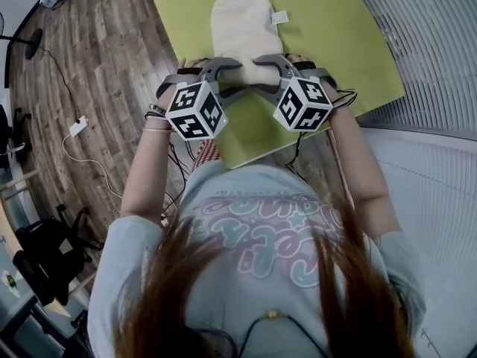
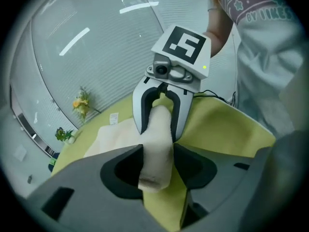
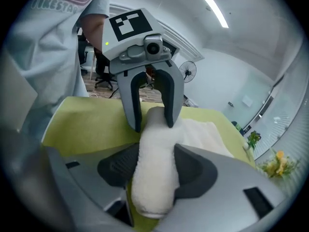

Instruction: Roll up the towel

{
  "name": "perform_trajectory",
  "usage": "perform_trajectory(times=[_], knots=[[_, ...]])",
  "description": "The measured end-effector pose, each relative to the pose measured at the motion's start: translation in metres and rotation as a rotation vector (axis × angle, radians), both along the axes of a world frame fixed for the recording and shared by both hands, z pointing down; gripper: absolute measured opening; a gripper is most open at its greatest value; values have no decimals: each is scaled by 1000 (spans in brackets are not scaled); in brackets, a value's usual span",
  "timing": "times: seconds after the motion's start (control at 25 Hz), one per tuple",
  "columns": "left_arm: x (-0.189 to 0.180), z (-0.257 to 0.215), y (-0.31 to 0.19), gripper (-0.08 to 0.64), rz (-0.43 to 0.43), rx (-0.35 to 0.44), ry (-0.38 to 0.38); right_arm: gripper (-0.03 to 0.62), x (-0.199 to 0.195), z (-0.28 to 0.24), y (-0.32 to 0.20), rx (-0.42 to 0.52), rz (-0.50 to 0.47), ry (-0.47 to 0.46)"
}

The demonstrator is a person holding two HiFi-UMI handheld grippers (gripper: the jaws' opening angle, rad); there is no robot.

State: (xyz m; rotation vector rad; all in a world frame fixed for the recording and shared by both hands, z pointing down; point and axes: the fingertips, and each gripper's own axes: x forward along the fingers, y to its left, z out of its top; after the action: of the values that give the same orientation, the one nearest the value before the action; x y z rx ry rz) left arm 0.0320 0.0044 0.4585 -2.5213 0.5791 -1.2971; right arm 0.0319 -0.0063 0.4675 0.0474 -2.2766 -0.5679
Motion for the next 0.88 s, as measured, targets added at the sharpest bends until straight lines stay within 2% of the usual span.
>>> perform_trajectory(times=[0.04,0.28,0.4,0.48,0.56,0.76,0.88], knots=[[-1,0,-6,171,-9,21,0,231,1,-2,-3,25,-1,2],[-1,7,-14,158,-30,117,-45,272,18,-6,-2,175,3,6],[-1,6,-16,160,-56,139,-40,277,19,-2,-6,226,25,-5],[-2,6,-15,160,-69,158,-30,275,18,1,-10,234,48,-17],[-3,9,-12,161,-69,176,-36,237,17,5,-12,230,49,-19],[-3,9,-13,167,-65,193,-72,196,17,4,-12,169,43,-38],[-2,3,-13,151,-80,188,-74,169,18,-4,-11,192,54,-40]])
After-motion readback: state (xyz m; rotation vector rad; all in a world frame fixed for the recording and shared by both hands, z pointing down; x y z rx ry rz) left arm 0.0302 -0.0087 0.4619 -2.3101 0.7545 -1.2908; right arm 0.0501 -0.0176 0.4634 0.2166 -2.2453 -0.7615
